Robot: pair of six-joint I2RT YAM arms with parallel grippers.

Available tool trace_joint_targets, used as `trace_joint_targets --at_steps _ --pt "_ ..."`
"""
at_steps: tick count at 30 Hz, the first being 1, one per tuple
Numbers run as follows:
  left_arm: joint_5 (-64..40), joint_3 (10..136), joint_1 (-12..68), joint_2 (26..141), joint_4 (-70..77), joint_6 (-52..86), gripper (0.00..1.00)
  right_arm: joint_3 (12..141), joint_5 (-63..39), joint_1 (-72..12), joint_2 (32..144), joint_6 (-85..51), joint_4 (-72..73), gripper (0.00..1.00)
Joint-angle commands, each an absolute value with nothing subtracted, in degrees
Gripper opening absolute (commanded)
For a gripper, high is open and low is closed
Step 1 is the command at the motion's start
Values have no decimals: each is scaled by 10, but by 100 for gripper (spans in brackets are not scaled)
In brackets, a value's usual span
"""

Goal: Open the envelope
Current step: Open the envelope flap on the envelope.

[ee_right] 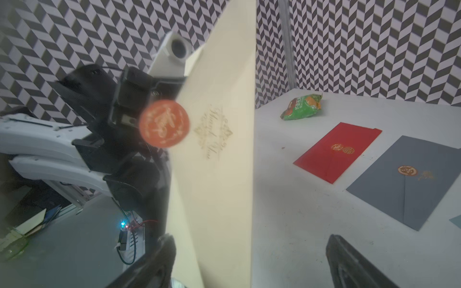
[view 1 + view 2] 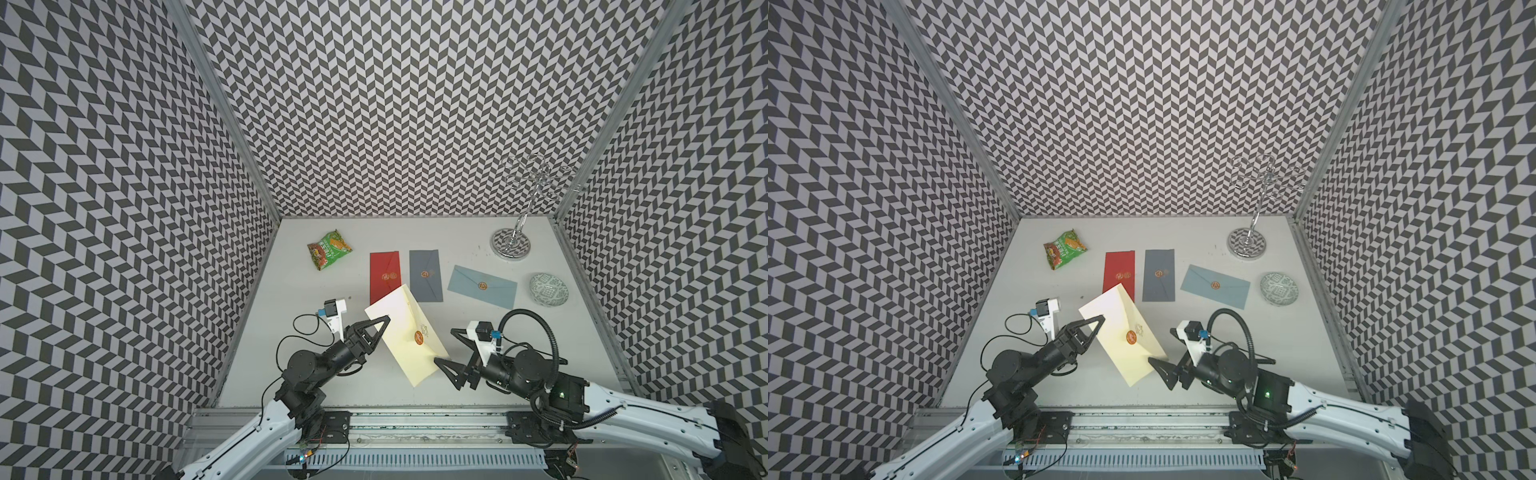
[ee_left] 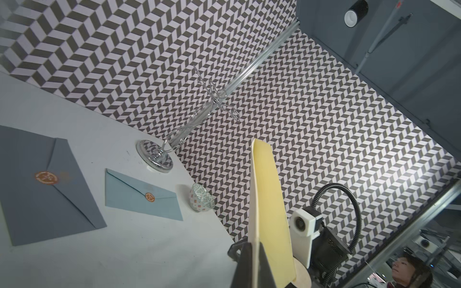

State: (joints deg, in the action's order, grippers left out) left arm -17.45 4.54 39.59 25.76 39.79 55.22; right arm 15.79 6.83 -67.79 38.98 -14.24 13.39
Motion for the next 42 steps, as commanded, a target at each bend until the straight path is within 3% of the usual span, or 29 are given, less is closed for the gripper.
trace_joint_targets --at_steps 1,5,8,15,20,24,28,32,39,42 --pt "-225 36 387 264 453 567 0 185 48 -678 423 -131 174 94" --pt "-241 29 377 297 487 578 0 195 135 -679 428 -158 151 88" --pt "-246 27 372 312 494 579 0 191 191 -678 392 -186 129 77" --pt "-262 20 356 332 525 583 0 141 158 -676 271 -175 156 57" --pt "-270 9 351 340 567 598 0 147 126 -672 274 -172 153 52" --pt "-273 5 350 338 587 608 0 159 127 -672 302 -173 151 53" --pt "-255 4 347 327 563 613 0 163 79 -672 294 -149 151 72" --pt "-224 -6 346 306 555 631 0 100 -8 -672 273 -118 246 85" --pt "-214 -6 345 298 542 636 0 163 43 -684 379 -113 202 88" --pt "-217 -6 346 306 549 638 0 188 122 -696 423 -133 196 87"
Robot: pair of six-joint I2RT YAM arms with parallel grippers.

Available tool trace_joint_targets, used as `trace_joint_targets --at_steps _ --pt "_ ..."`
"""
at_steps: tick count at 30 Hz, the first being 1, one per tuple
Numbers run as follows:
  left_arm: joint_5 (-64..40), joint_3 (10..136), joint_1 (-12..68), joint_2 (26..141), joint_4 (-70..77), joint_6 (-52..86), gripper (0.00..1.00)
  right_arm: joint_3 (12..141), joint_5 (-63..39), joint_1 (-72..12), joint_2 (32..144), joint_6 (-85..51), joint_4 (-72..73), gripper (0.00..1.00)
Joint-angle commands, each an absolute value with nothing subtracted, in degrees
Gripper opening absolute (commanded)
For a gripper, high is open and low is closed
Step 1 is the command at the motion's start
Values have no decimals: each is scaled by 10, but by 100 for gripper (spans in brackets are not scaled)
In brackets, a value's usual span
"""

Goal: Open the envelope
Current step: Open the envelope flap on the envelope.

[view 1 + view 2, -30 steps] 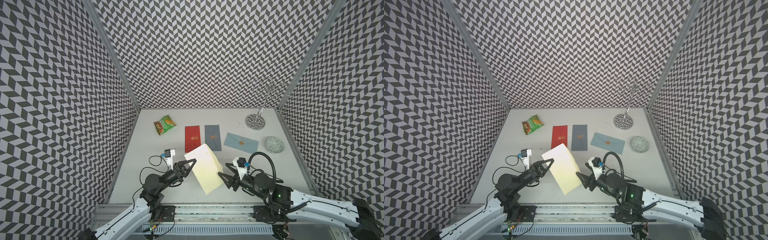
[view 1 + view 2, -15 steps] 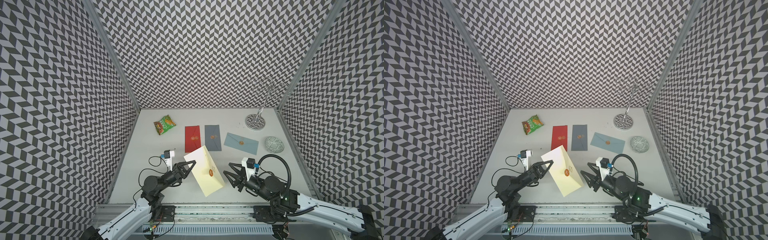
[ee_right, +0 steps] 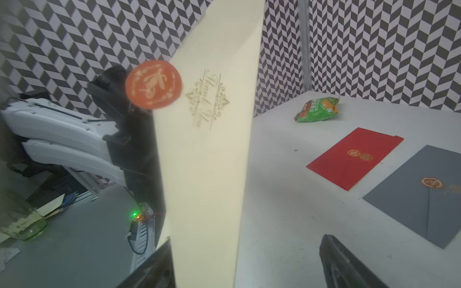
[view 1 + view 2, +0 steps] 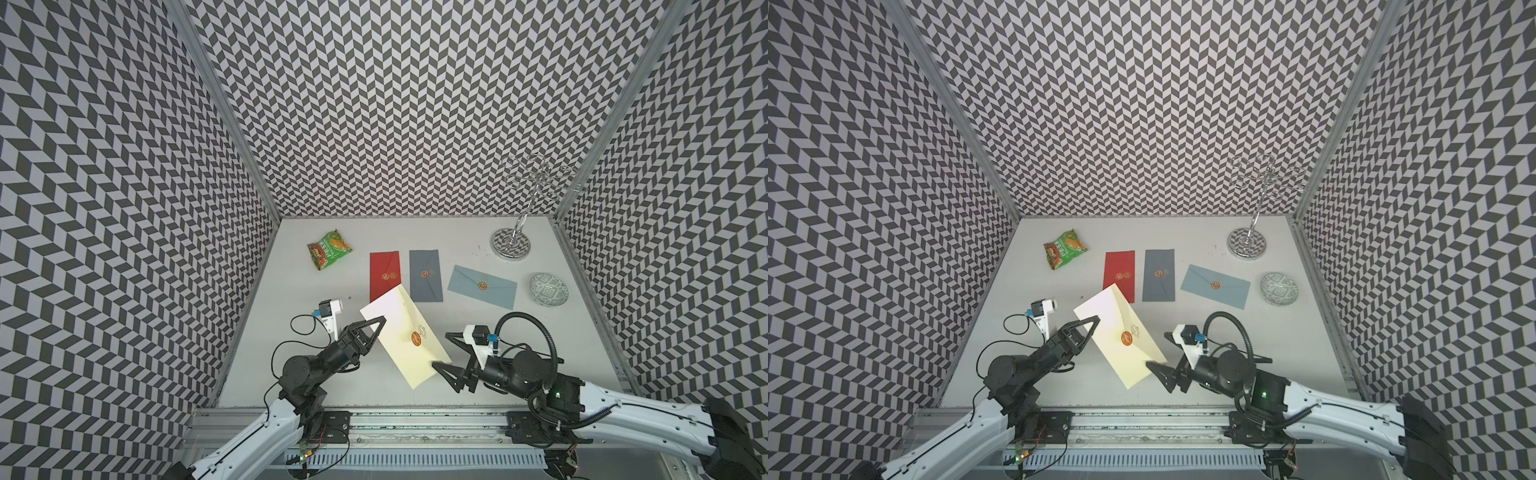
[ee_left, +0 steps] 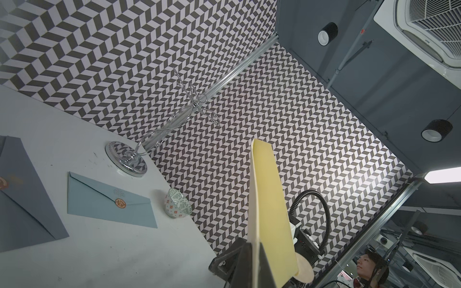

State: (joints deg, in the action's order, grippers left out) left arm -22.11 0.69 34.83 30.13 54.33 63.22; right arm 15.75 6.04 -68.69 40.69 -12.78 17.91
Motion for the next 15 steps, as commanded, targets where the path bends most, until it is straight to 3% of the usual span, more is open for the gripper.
trace_joint_targets --at_steps 1,5,9,15 --pt "-219 -7 346 310 552 639 0 187 128 -699 429 -133 203 86" --pt "-218 -10 345 319 556 636 0 174 137 -701 421 -150 235 79" --pt "-218 -16 345 329 574 640 0 153 135 -701 398 -173 267 59" --pt "-221 -17 345 332 581 641 0 147 125 -701 385 -182 273 43"
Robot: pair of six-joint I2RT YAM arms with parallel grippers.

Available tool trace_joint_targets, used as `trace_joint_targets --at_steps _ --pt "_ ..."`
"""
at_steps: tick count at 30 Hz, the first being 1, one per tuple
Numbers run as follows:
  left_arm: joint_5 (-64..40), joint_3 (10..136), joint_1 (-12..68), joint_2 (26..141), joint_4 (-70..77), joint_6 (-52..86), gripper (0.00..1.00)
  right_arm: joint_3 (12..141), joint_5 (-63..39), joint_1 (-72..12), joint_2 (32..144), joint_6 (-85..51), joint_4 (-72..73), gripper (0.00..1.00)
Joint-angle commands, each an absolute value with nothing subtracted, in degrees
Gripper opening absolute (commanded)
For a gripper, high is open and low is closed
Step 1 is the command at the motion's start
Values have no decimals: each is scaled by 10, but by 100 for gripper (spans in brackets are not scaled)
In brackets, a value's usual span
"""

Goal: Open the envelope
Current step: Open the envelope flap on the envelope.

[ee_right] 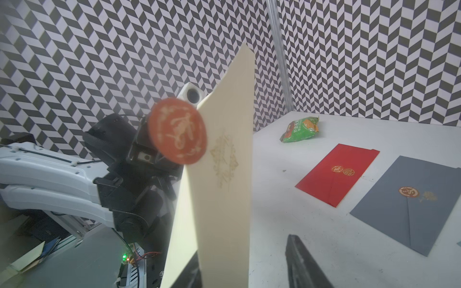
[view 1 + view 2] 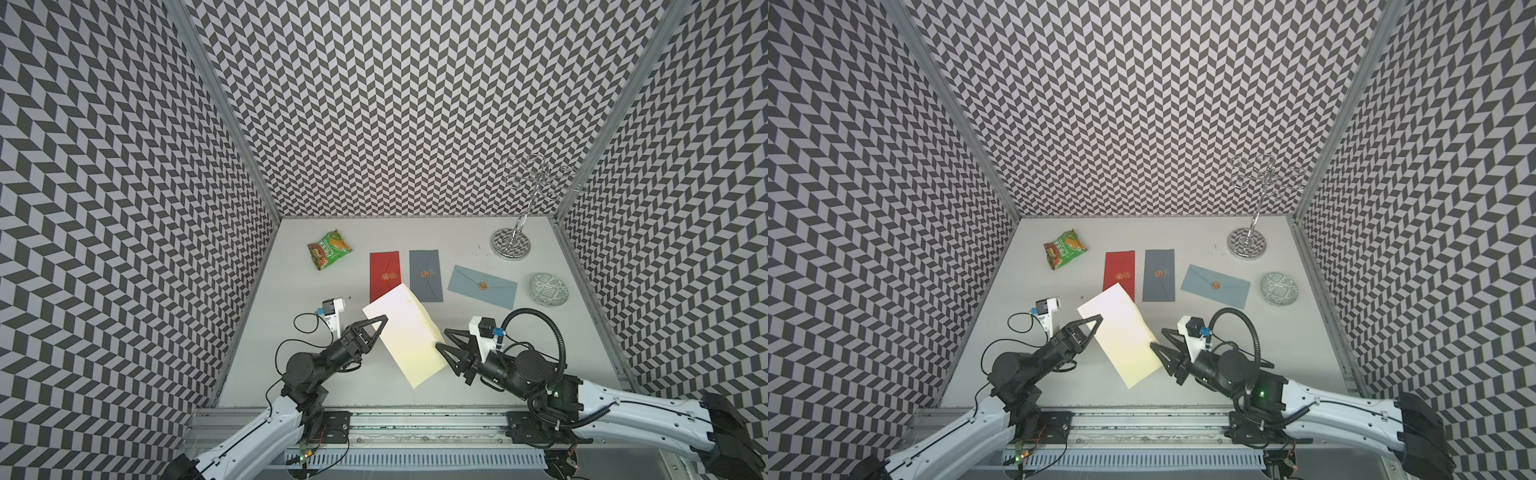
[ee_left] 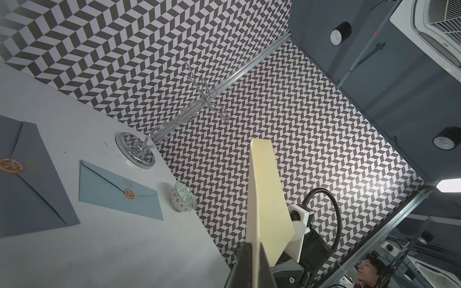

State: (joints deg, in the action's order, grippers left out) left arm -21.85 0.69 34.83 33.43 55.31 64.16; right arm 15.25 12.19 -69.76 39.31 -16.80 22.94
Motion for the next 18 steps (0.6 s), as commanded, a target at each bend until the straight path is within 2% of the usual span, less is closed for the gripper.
trace_joint_targets --at_steps 1,12,18 --pt "-221 -18 344 331 582 642 0 146 124 -701 387 -183 275 40" --pt "-229 -19 345 322 579 641 0 146 95 -700 400 -204 301 33" --pt "-233 -20 345 322 581 642 1 149 124 -697 393 -212 282 29"
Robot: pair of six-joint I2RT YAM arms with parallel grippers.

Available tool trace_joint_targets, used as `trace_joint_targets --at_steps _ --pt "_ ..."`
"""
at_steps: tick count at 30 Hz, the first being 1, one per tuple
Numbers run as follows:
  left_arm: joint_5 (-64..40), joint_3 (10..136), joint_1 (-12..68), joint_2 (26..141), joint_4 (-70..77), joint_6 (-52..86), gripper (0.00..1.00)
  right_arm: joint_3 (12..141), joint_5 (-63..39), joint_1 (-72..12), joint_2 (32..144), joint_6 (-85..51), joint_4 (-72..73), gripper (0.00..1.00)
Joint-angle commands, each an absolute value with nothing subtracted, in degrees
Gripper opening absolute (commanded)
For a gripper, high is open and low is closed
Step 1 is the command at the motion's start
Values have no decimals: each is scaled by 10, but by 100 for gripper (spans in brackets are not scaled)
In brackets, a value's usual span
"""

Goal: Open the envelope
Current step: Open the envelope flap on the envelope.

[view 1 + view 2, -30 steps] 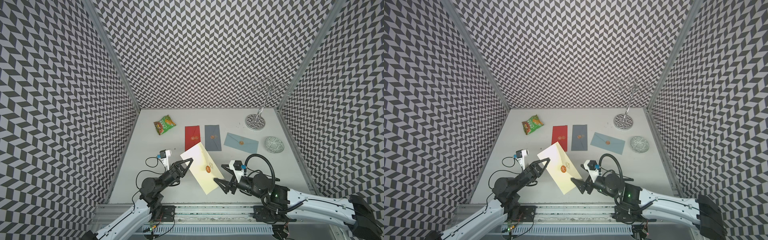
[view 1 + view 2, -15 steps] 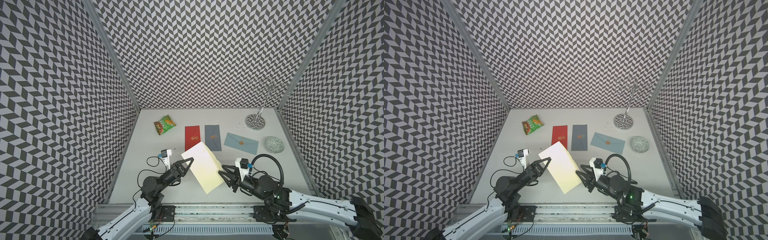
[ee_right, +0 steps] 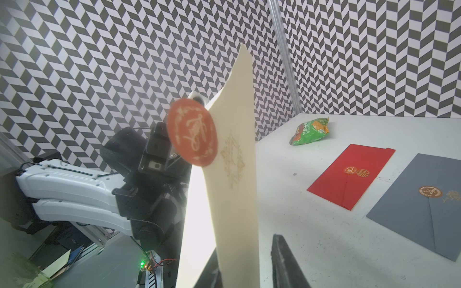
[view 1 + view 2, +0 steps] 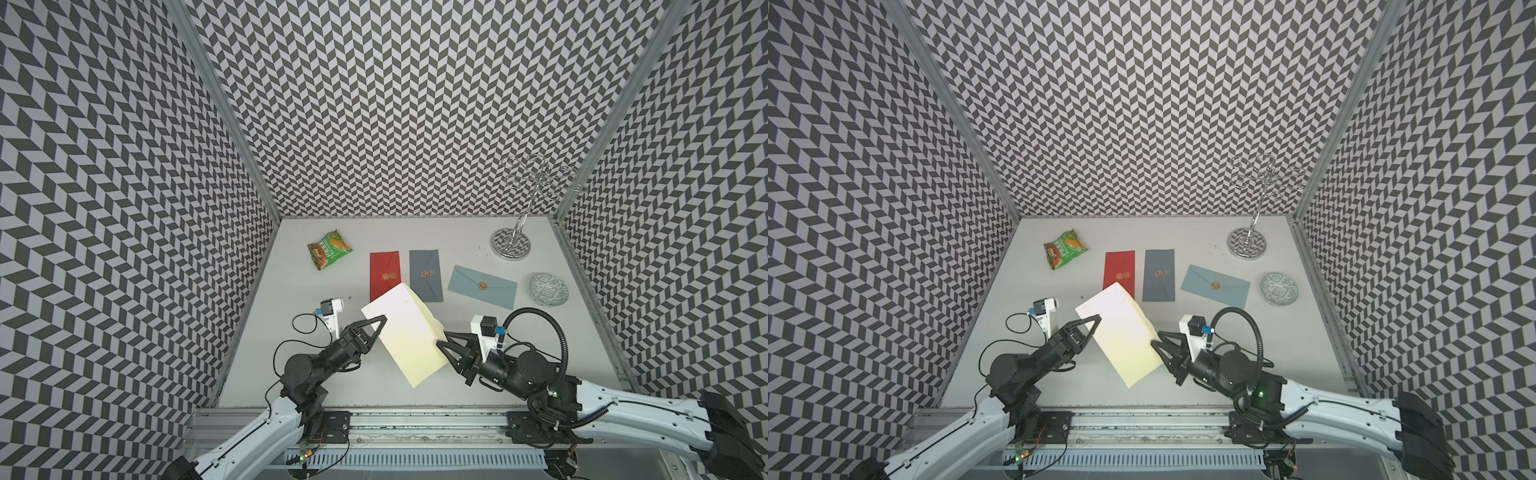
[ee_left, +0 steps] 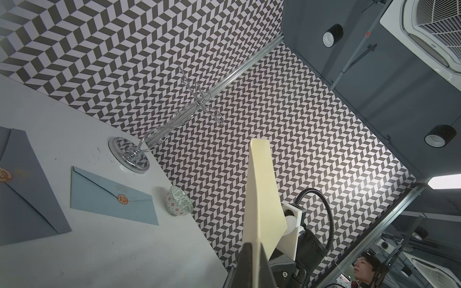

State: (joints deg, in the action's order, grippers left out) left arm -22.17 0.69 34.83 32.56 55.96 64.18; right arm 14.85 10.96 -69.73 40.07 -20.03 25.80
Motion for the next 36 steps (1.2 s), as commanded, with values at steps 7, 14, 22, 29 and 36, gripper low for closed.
trace_joint_targets --at_steps 7,14,22,29,36 --pt "-245 -21 345 327 611 650 1 161 121 -687 416 -233 272 31" --pt "-259 -18 345 344 625 646 2 155 67 -669 419 -260 309 27" --pt "-229 -25 345 341 587 642 11 138 40 -655 373 -257 306 6" --pt "-195 -10 344 303 485 617 48 132 55 -655 378 -248 317 0" --pt "-72 57 345 200 185 558 73 142 183 -630 423 -318 247 0"
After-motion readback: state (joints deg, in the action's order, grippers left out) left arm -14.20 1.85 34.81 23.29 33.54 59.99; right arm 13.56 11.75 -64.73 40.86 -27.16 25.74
